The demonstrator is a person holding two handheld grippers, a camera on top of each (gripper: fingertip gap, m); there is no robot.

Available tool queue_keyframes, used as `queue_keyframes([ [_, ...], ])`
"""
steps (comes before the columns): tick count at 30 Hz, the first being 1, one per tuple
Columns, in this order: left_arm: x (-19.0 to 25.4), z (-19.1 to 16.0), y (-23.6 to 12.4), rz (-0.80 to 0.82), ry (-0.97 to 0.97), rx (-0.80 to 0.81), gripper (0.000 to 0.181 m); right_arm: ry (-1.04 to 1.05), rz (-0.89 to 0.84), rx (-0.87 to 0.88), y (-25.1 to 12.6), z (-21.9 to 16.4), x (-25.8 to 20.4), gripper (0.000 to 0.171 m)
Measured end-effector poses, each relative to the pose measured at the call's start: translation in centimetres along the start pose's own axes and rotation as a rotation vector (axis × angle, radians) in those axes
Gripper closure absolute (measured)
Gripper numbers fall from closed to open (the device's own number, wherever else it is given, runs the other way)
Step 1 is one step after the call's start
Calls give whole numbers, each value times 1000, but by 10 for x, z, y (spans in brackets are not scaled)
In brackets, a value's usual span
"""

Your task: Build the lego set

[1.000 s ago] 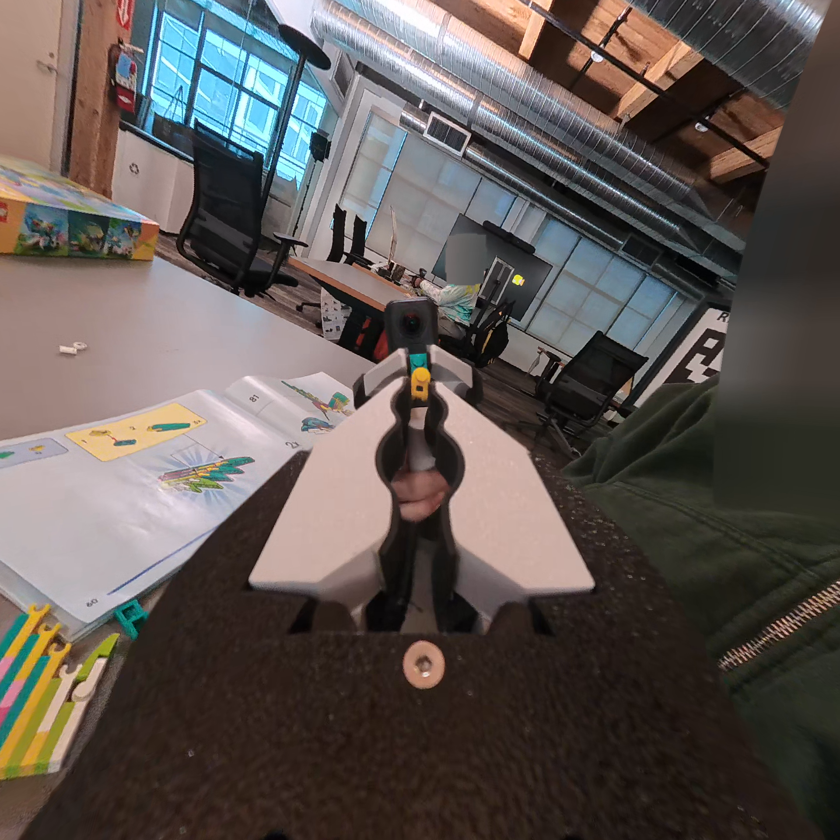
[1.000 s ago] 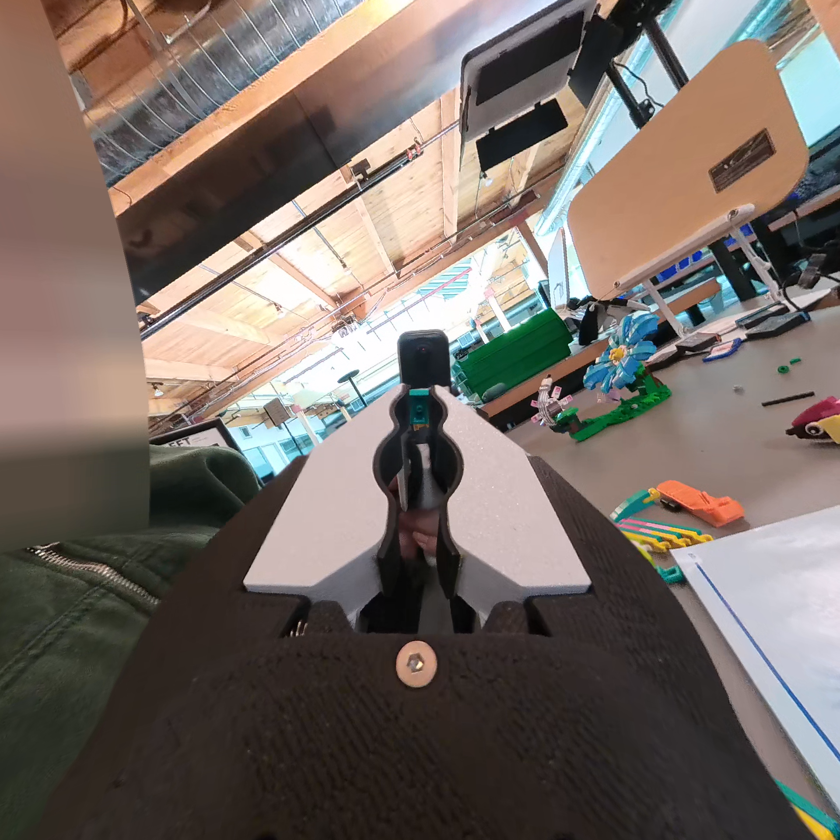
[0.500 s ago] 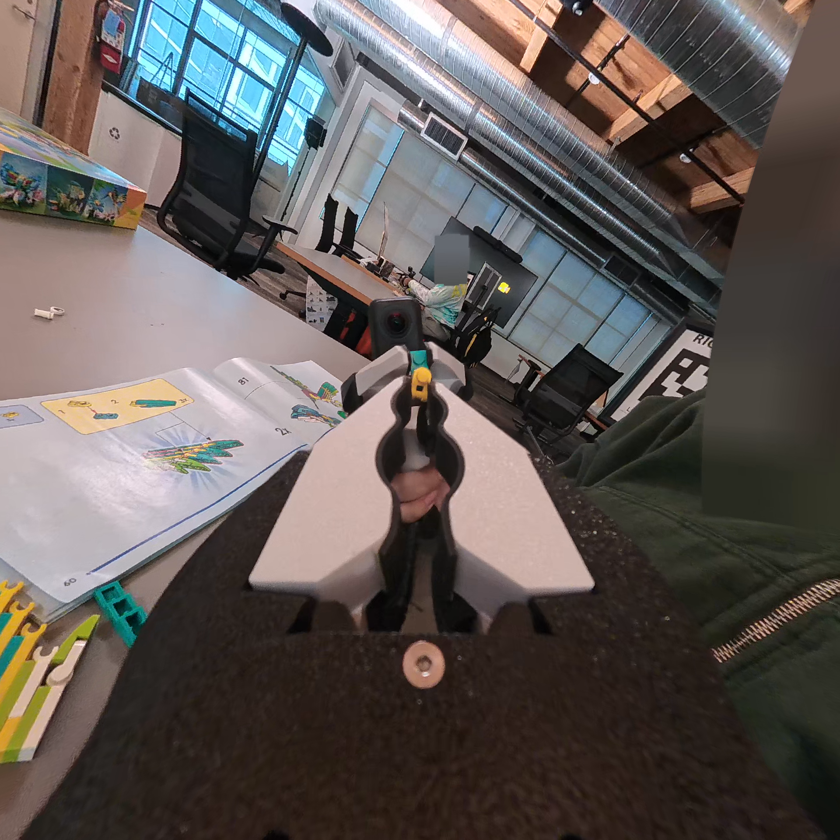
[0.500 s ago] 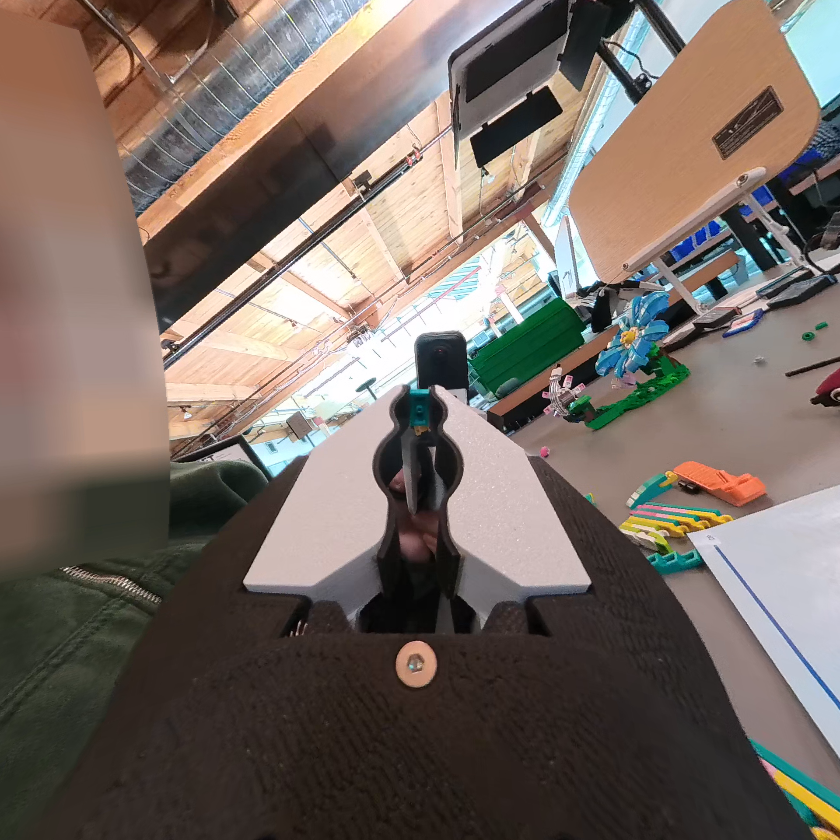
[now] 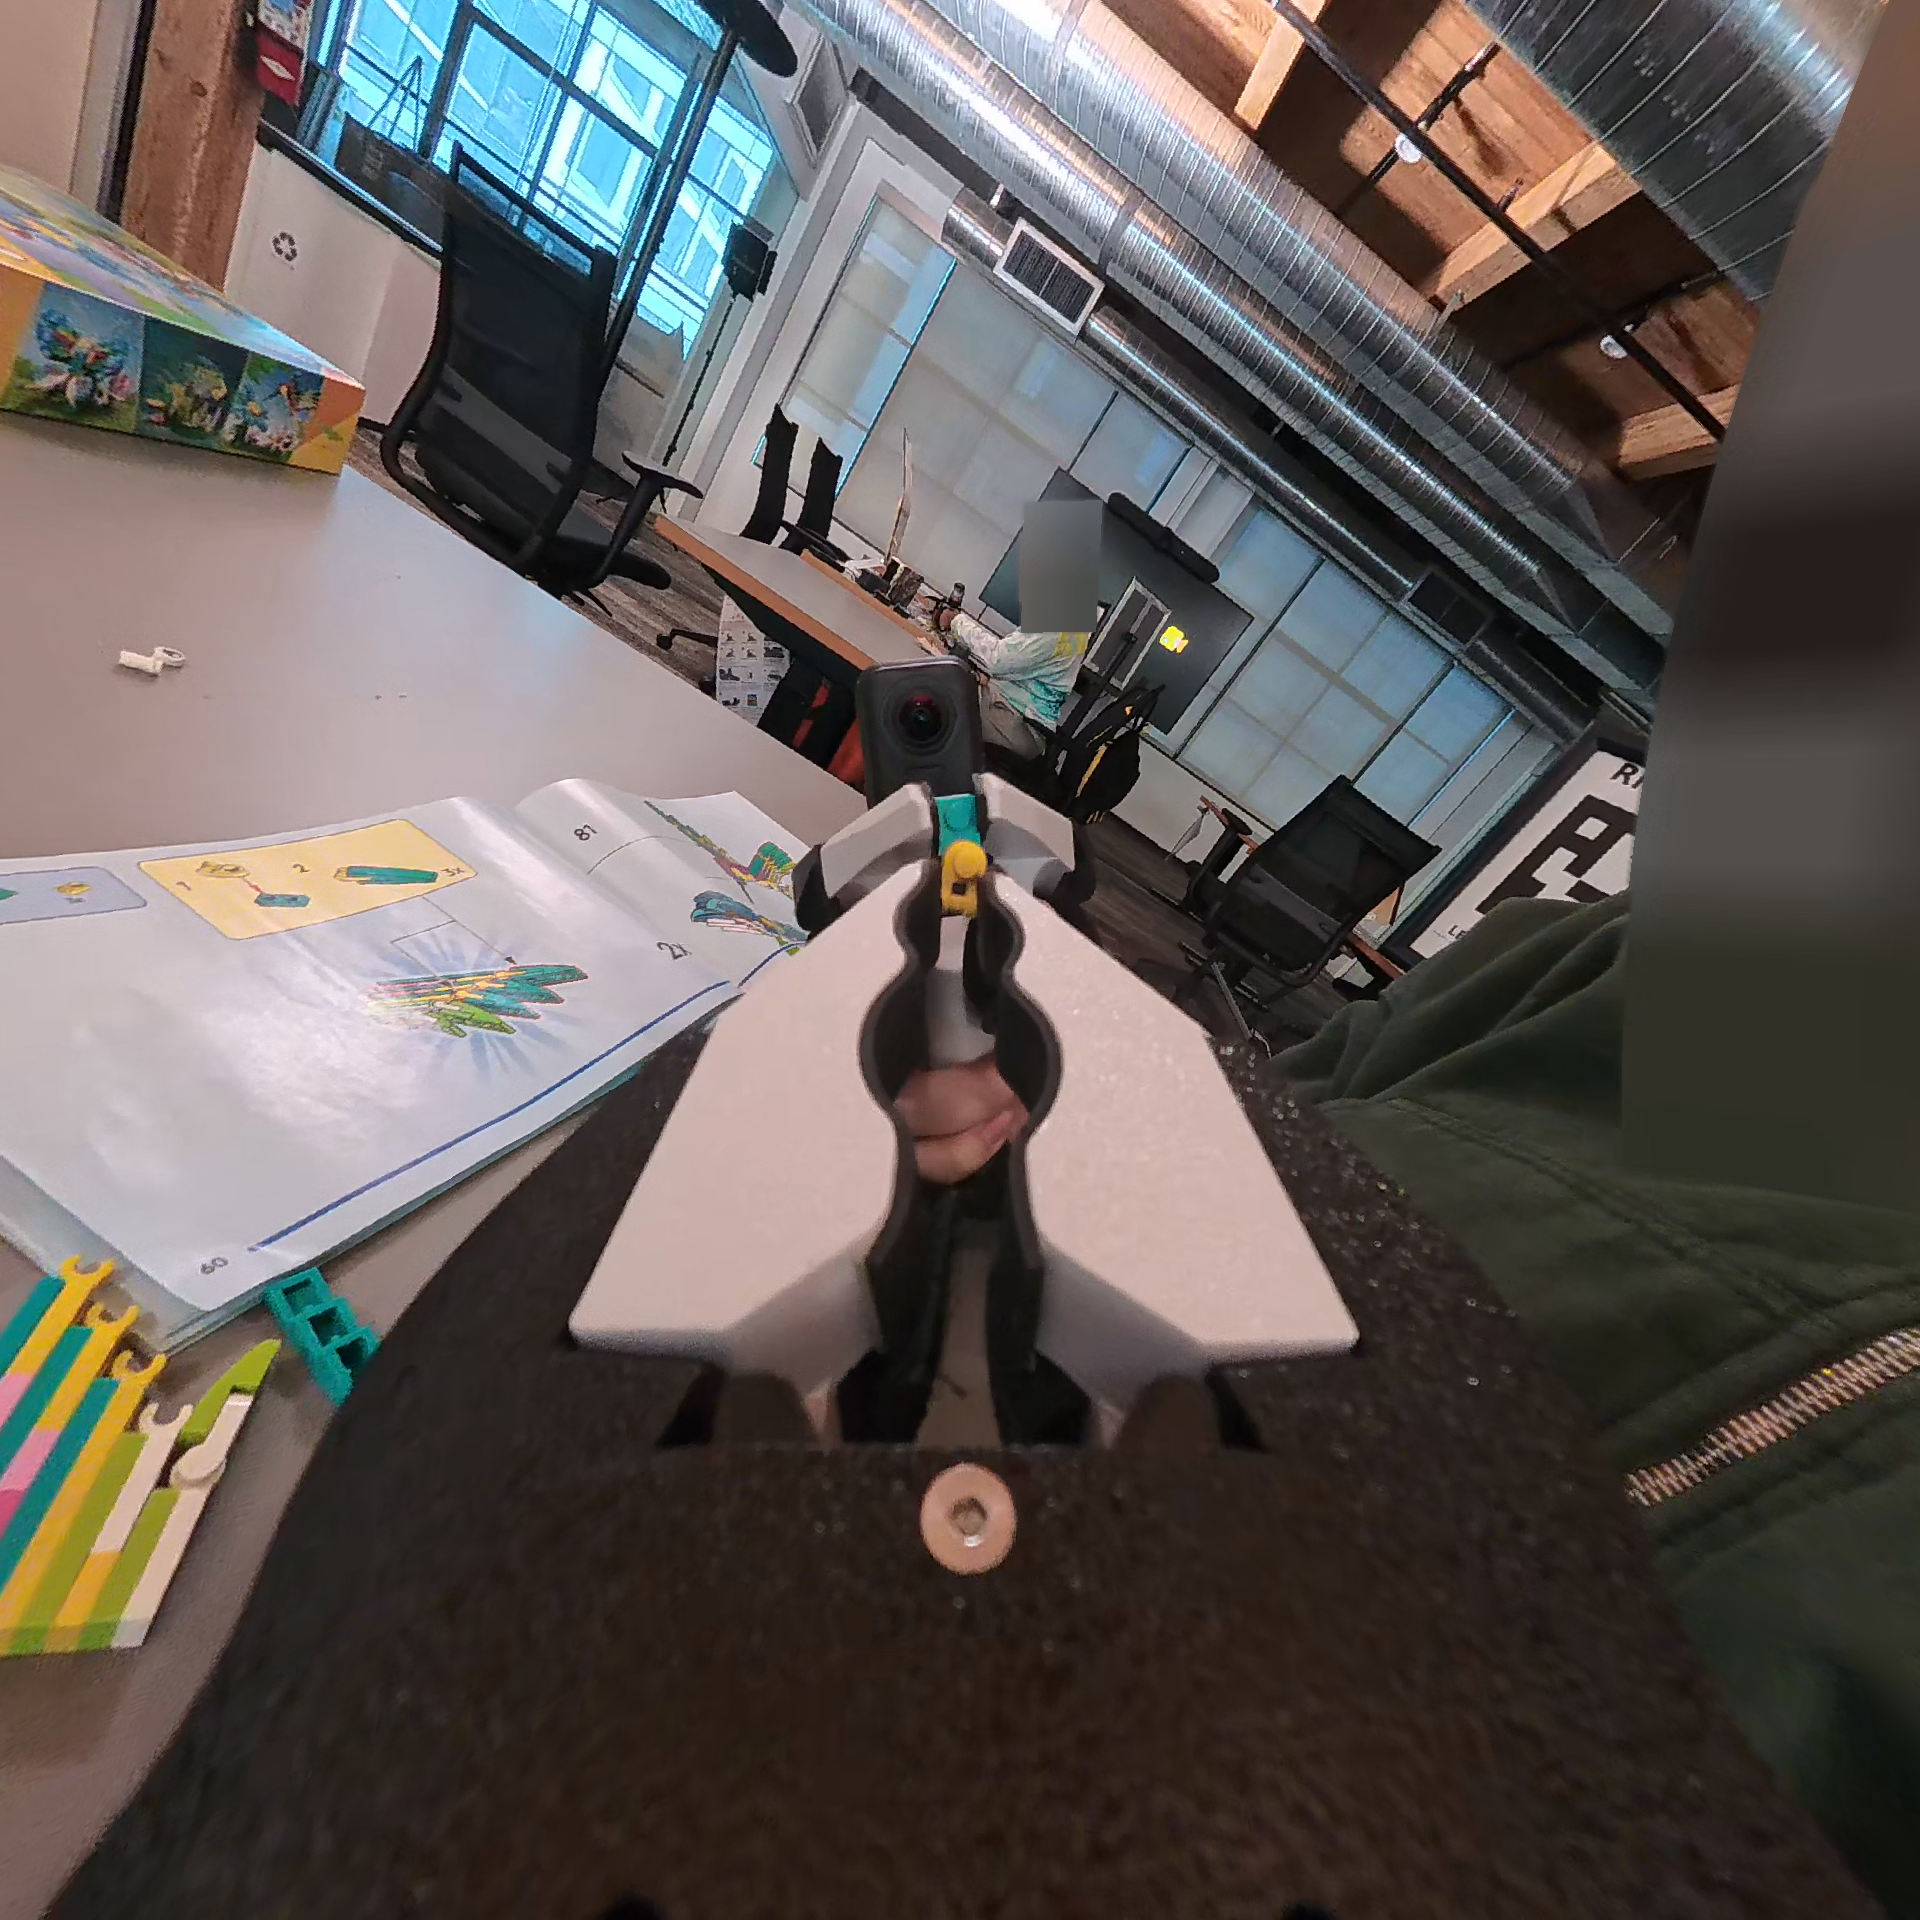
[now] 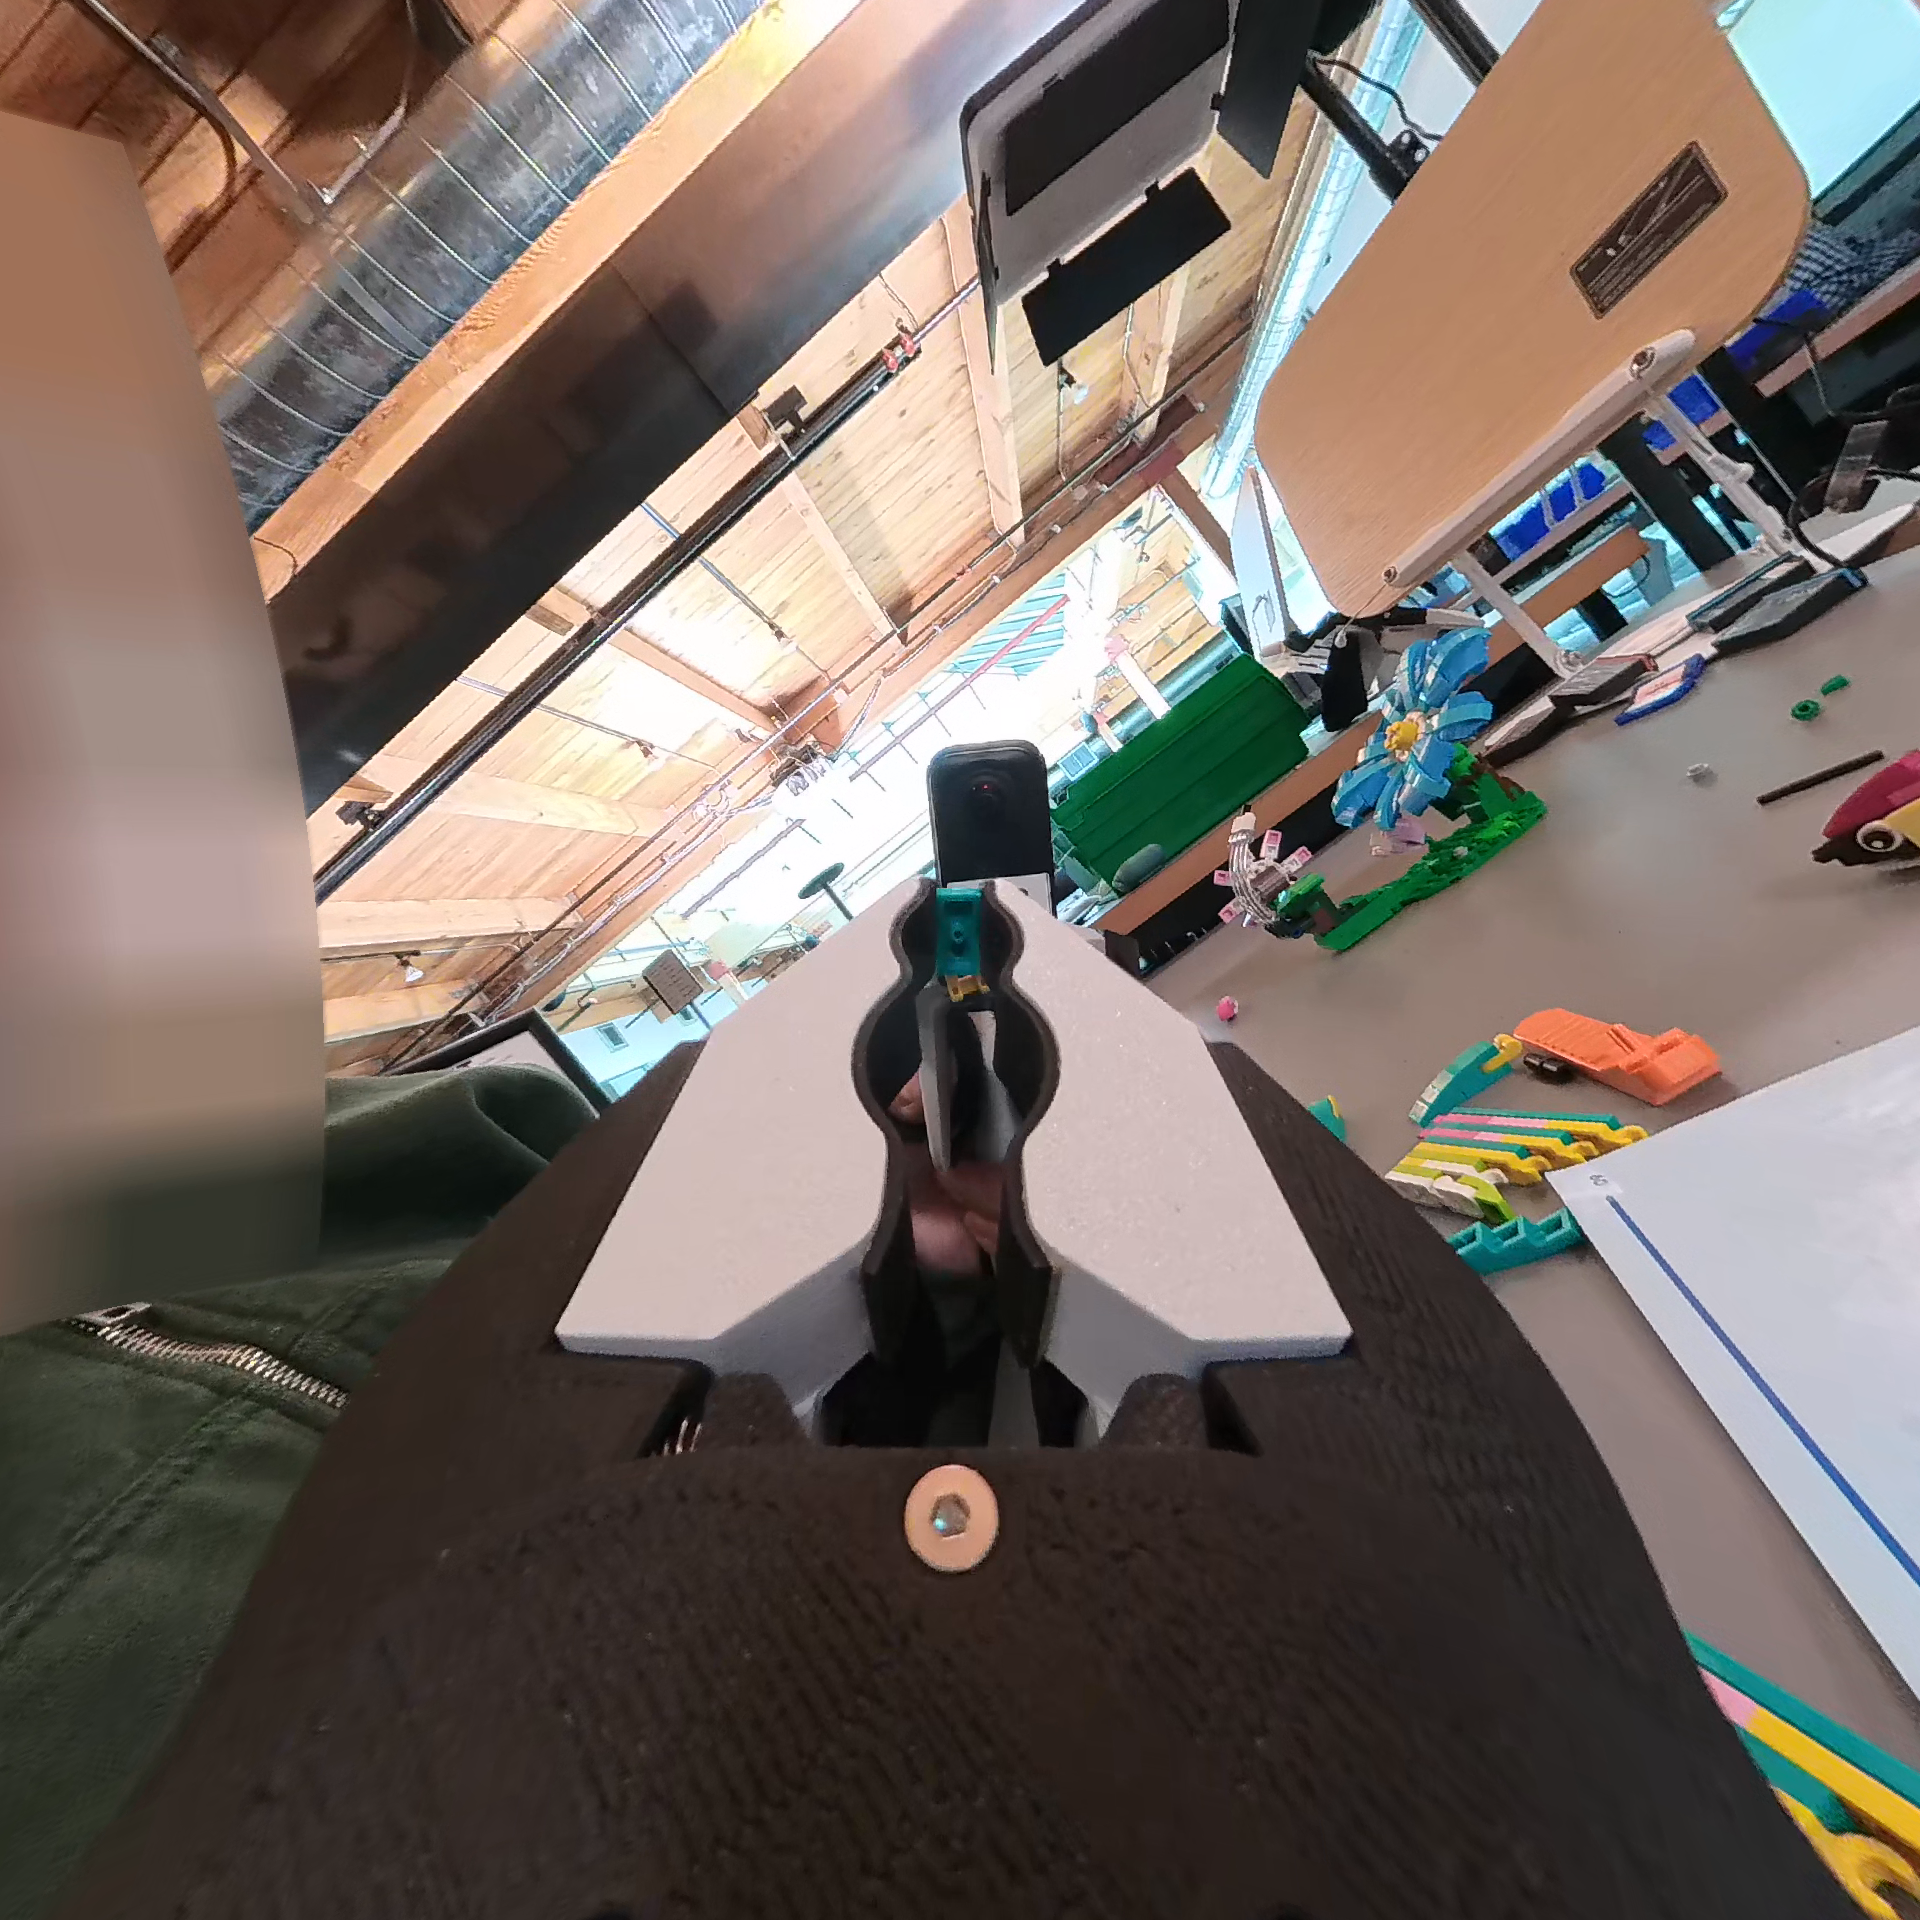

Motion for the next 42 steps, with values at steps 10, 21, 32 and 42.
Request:
queue_keyframes([
  [10,-2,-2,-1,6,-12,-21,177,17,0,-17,0,-2,3,165],
  [21,-6,-24,-1,-28,-82,-220,177,47,-49,-338,-6,-20,7,165],
  [32,-5,-30,-3,-113,-135,-252,178,144,19,-358,-3,-28,6,165],
  [42,-6,-33,-1,-93,-137,-270,180,157,7,-384,-5,-29,8,165],
])
Point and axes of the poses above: each gripper's, where its closed fingertips meet, y out along the fingers, z out of its top, x = y × z across the jaws, the point moved 4 cm from there along -y, back along the fingers, and after that the axes turned 10 degrees about -x, right-handed, at the moved point
